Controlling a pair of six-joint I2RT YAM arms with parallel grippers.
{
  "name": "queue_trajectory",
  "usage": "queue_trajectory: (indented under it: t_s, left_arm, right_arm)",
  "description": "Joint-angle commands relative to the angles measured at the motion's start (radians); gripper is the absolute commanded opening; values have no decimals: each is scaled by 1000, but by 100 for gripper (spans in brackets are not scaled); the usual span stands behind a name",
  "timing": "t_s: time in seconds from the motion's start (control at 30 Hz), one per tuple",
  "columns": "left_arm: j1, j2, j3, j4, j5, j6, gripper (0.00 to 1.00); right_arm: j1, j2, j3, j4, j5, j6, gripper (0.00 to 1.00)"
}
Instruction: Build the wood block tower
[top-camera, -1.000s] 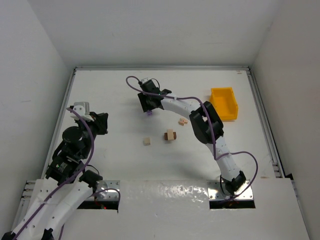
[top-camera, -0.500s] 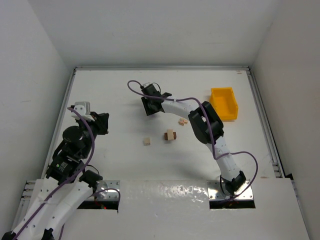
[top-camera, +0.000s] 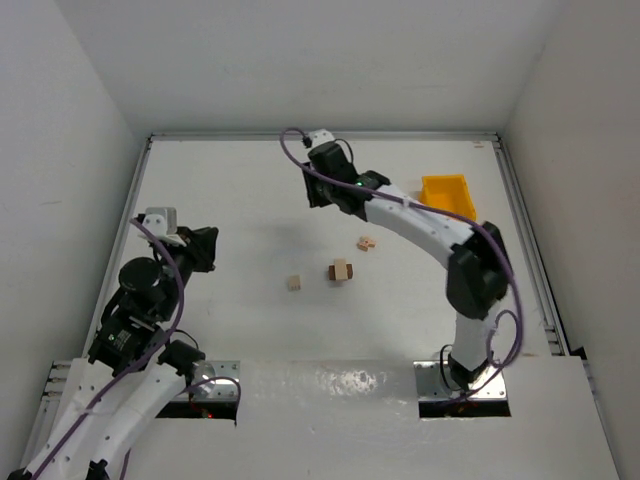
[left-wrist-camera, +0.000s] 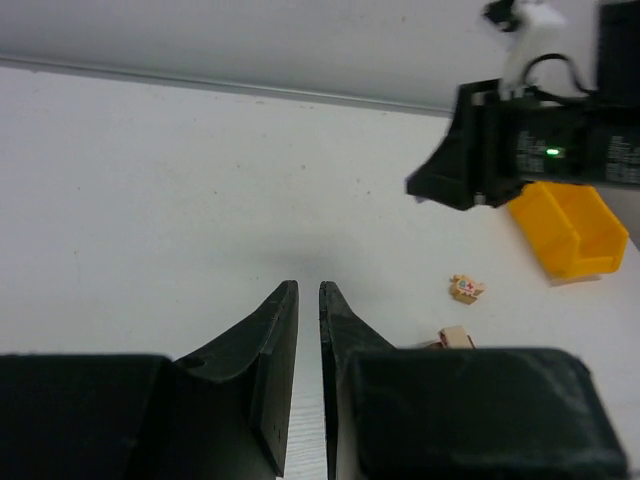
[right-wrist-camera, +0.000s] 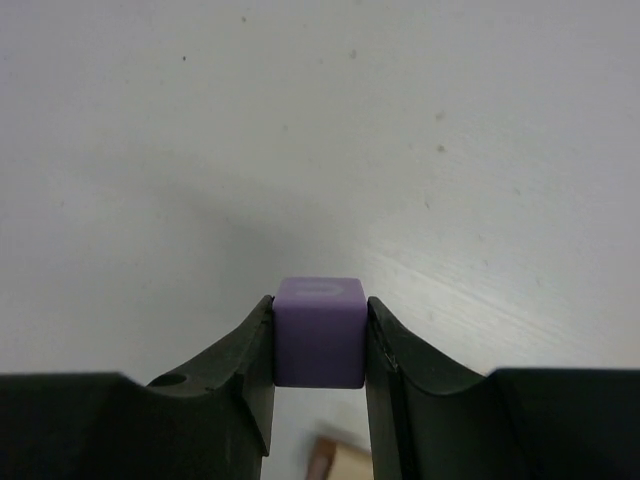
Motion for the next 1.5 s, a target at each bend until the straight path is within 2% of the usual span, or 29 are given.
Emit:
queue_trajectory:
  t_s: [0.0, 0.03, 0.13, 0.3, 0.73, 1.47]
  left_arm:
    - [-9, -34, 5, 50, 22, 14, 13]
    - [-19, -48, 5, 49, 20, 13, 13]
    - [-45, -74, 5, 44, 13, 13, 13]
    - [-88, -97, 3, 44, 16, 14, 13]
    - [-113, -108, 5, 43, 19, 13, 13]
    - [-125, -102, 5, 40, 17, 13, 13]
  right_arm:
    - [-1, -208, -176, 6, 72, 30, 32]
    - [1, -247, -273, 14, 98, 40, 32]
    - [4, -365, -426, 27, 124, 96, 32]
    - [36, -439, -586, 57, 106, 209, 32]
    - [94, -391, -672, 119, 48, 307, 32]
    - [121, -344, -667, 93, 66, 332, 33]
